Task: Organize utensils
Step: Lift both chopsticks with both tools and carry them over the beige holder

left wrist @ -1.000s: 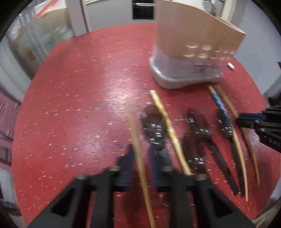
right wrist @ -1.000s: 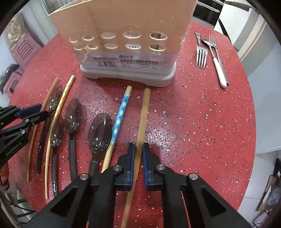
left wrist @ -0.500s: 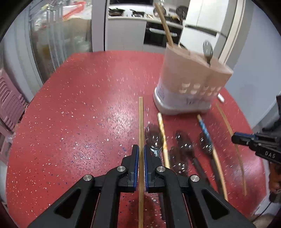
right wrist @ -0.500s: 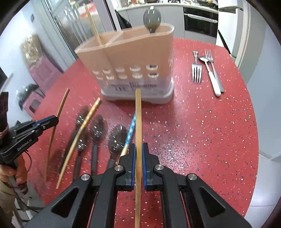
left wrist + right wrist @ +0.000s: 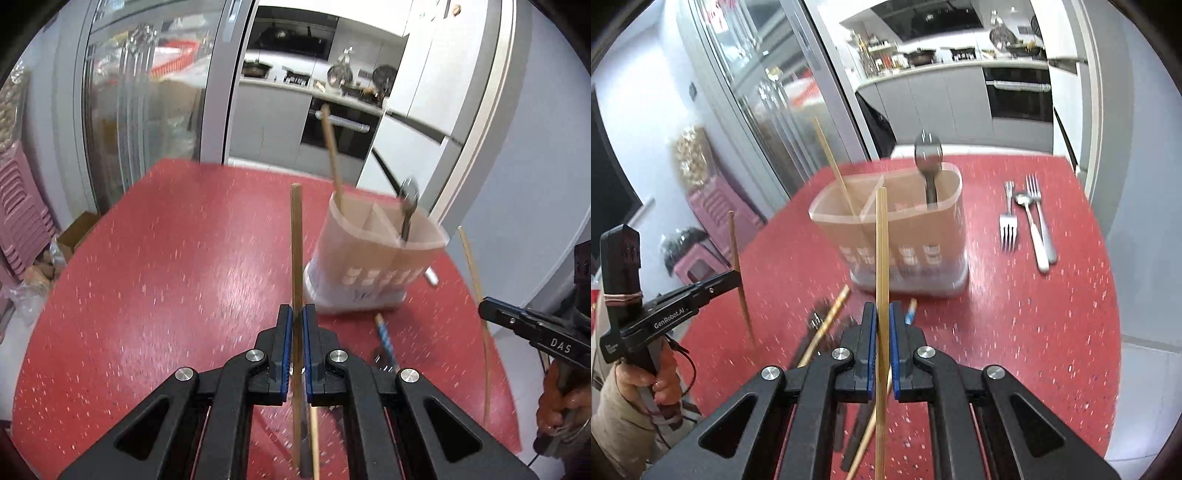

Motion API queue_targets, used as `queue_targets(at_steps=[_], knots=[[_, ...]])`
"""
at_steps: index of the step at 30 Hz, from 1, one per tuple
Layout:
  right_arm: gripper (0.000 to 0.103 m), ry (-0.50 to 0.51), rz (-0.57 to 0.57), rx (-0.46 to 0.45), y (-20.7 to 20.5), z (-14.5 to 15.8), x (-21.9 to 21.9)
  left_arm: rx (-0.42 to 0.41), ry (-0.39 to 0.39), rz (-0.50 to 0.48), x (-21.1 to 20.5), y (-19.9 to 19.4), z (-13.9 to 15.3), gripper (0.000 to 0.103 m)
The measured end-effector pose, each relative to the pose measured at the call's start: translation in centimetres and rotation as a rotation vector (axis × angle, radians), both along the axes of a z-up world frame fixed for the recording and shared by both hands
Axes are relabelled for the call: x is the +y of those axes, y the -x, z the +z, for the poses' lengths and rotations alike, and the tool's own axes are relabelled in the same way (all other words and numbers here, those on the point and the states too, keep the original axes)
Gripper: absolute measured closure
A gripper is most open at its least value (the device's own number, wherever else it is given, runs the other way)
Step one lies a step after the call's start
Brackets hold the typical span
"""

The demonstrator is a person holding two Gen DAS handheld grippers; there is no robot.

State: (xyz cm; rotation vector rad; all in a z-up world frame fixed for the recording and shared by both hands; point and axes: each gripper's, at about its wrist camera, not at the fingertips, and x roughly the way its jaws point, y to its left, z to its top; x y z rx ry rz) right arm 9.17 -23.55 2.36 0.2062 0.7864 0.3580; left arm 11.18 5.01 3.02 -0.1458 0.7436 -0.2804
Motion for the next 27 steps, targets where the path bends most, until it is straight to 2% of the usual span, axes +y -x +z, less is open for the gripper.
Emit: queue_targets(at_steps=[13, 21, 27], knots=[[0.096, -0.046, 0.003, -0.121, -1.9, 5.5, -0.9, -0.132, 0.068, -0.007, -1.1, -1.2, 7.1, 0.073], [0.096, -0.078, -0.005, -0.168, -5.2, 8.7, -1.7, -0.225, 0.065, -0.018, -1.9, -3.0, 12.2, 0.073], [0.096, -0.094, -0.027, -0.193, -8.6, 9.3, -1.7, -0.253, 0.070, -0.037, -3.5, -5.2, 14.1, 0.073]])
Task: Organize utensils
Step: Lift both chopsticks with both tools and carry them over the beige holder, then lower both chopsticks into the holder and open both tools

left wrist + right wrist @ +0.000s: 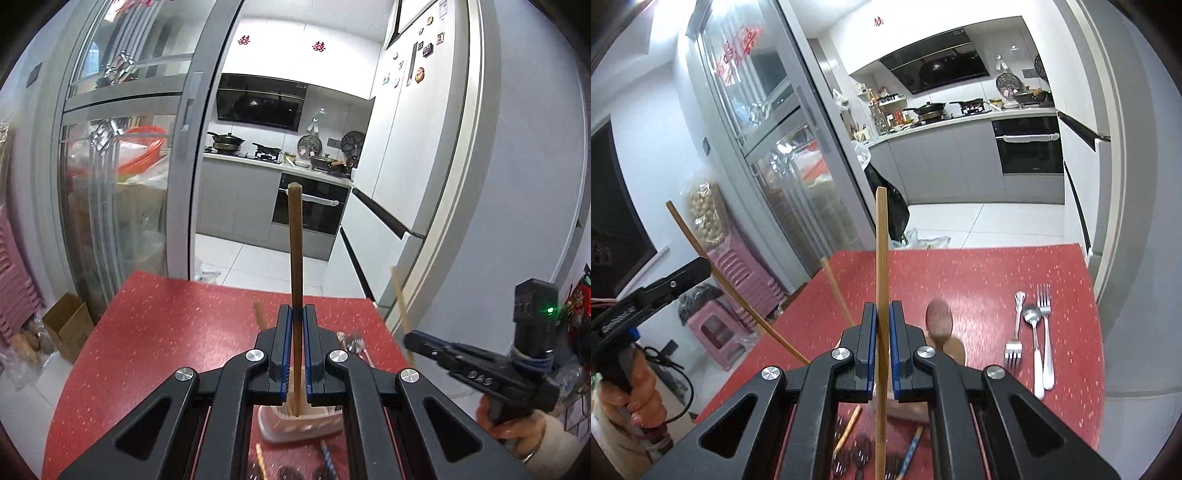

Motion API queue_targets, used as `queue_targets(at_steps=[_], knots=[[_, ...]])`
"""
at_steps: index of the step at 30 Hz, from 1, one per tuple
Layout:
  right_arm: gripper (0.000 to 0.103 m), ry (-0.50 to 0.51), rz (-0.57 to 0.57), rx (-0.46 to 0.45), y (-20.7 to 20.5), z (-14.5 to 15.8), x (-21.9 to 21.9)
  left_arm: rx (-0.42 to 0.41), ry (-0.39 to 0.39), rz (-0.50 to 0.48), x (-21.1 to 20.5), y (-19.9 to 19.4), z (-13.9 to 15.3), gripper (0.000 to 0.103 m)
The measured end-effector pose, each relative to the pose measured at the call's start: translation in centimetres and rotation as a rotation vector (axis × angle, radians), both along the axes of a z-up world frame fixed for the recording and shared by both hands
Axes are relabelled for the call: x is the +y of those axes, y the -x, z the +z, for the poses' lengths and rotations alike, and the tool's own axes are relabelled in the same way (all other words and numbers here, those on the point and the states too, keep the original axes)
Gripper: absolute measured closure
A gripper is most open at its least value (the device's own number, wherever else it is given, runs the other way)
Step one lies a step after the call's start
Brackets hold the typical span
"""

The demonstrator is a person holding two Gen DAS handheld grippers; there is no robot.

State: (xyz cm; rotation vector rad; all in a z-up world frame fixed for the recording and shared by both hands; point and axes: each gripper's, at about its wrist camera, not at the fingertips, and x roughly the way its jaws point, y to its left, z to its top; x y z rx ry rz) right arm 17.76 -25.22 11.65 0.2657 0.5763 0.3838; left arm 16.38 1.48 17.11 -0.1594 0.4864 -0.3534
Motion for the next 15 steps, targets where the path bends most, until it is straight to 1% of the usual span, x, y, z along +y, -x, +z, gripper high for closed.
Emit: queue_targets(at_steps=[4, 8, 15], knots=[[0.096, 0.001, -0.030, -0.039, -2.2, 0.1, 0.1, -0.002, -0.008, 0.010, -1.2, -1.4, -0.2, 0.073], [0.096, 0.034, -0.063, -0.098, -4.3, 0.0, 0.5, 0.025, -0.032, 0.021, -2.3, -3.2, -1.5, 0.073], [0.096, 0.090, -0.120, -0.186, -7.1, -1.7, 0.8, 0.077, -0.034, 0.040, -3.0, -5.7, -3.7, 0.073]])
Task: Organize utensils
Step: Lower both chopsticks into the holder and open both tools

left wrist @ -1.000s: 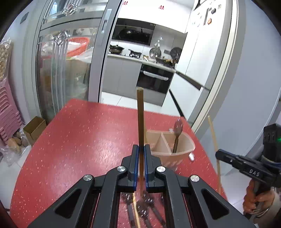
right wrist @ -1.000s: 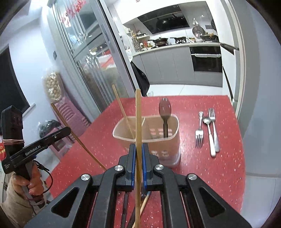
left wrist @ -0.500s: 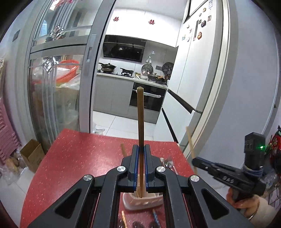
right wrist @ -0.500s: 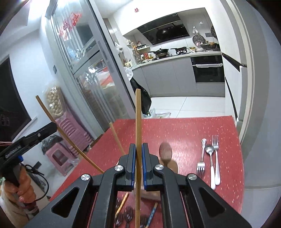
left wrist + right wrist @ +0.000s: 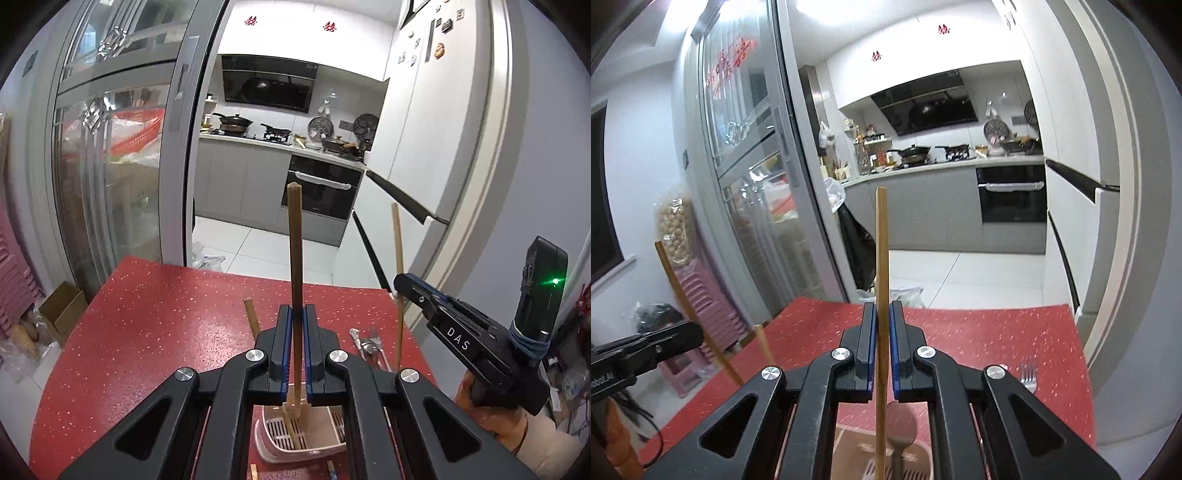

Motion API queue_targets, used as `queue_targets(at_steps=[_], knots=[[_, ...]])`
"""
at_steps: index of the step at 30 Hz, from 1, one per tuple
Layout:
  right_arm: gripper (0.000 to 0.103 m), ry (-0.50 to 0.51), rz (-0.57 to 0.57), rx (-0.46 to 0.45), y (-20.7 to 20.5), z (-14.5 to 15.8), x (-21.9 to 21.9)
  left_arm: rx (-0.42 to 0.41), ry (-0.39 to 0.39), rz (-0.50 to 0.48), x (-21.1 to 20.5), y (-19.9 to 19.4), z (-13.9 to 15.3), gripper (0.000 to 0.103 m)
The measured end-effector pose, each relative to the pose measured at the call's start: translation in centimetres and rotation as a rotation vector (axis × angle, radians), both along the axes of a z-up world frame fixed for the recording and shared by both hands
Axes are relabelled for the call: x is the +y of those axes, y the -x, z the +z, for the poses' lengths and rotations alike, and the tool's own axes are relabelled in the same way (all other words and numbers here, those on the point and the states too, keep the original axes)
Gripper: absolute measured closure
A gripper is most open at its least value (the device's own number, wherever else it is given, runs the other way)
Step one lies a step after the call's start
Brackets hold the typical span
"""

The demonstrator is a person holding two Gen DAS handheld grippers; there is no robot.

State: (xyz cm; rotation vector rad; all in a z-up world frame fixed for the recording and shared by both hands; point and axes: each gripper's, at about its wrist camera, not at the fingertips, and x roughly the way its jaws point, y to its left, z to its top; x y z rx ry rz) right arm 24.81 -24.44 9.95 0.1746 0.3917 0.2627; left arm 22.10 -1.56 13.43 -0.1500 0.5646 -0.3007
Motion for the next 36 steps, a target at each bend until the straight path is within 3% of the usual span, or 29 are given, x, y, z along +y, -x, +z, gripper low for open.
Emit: queue_targets(at_steps=[8, 15, 27, 36], knots=[[0.096, 0.040, -0.013, -0.035, -0.4, -2.9, 0.7, 0.029, -0.008, 0.024, -0.5, -0.7, -2.6, 0.073], [0.096, 0.041, -0.002, 0.000, 0.4, -5.5, 0.3, 0.036, -0.061, 0.034, -1.0, 0.0, -5.1, 0.073], [0.096, 0.067, 0.035, 0.054, 2.9, -6.5, -0.1, 0.072, -0.165, 0.033, -1.8, 1.2, -7.9, 0.073], [0.096, 0.032, 0.060, 0.134, 3.7, -6.3, -1.1, 0.102, -0.151, 0.055, -0.5, 2.4, -8.3, 0.073]])
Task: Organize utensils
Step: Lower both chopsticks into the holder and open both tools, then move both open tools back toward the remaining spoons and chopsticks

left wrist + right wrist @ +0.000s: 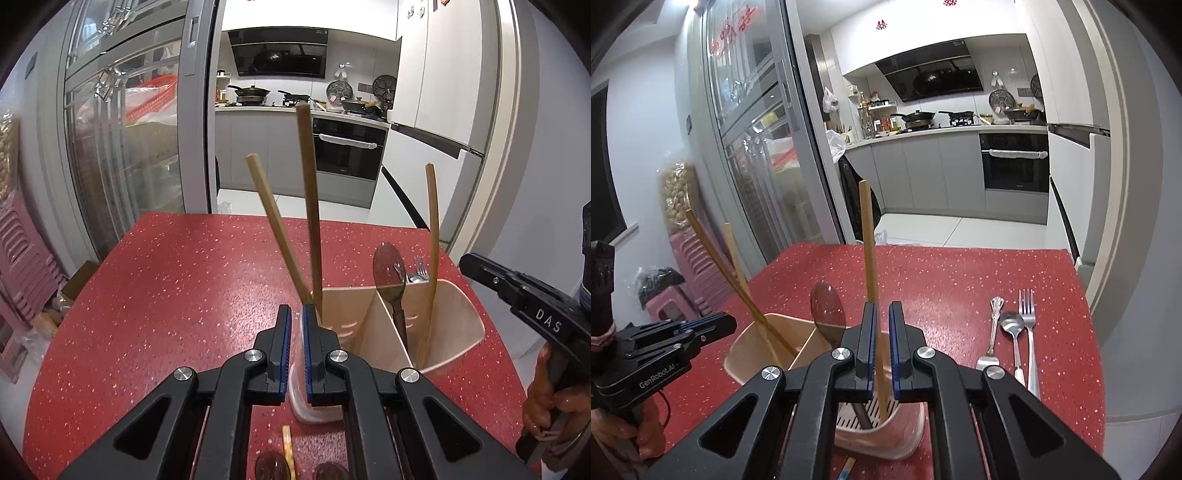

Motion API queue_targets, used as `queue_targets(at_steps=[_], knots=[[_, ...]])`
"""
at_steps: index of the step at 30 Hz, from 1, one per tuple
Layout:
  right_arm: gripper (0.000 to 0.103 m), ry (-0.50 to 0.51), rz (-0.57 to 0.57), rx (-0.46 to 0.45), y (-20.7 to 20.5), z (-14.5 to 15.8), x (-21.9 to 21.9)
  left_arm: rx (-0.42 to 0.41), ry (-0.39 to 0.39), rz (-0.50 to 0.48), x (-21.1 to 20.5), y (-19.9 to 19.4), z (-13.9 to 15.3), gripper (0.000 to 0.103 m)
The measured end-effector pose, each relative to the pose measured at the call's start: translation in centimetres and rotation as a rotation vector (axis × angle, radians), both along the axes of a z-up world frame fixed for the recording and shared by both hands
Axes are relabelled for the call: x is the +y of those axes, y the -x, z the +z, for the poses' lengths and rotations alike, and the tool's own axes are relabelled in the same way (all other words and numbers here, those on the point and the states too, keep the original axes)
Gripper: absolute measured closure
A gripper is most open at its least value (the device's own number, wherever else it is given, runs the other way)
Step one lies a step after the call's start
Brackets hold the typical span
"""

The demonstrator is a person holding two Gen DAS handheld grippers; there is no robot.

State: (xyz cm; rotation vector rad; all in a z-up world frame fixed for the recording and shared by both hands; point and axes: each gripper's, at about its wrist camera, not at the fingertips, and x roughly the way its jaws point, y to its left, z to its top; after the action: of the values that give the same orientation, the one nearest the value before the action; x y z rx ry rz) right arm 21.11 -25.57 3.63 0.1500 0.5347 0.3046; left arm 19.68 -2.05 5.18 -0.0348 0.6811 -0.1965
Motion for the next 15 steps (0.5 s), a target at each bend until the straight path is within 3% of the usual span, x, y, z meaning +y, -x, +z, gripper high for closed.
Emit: queue_targets(at_steps=[3, 8, 15], knots=[[0.094, -0.018, 0.009, 0.029, 0.4, 0.1, -0.1, 0.017, -0.001, 0.001, 0.1, 0.7, -0.2, 0.073], [0.066, -0.041, 0.017, 0.053, 2.4, 0.5, -0.2, 0.042, -0.021, 0.024, 0.6, 2.6, -1.0, 0.073], [0.063, -0.044, 0.056, 0.155, 6.1, -0.7, 0.1, 0.141, -0.048, 0.084, 2.2, 5.0, -3.9, 0.073]])
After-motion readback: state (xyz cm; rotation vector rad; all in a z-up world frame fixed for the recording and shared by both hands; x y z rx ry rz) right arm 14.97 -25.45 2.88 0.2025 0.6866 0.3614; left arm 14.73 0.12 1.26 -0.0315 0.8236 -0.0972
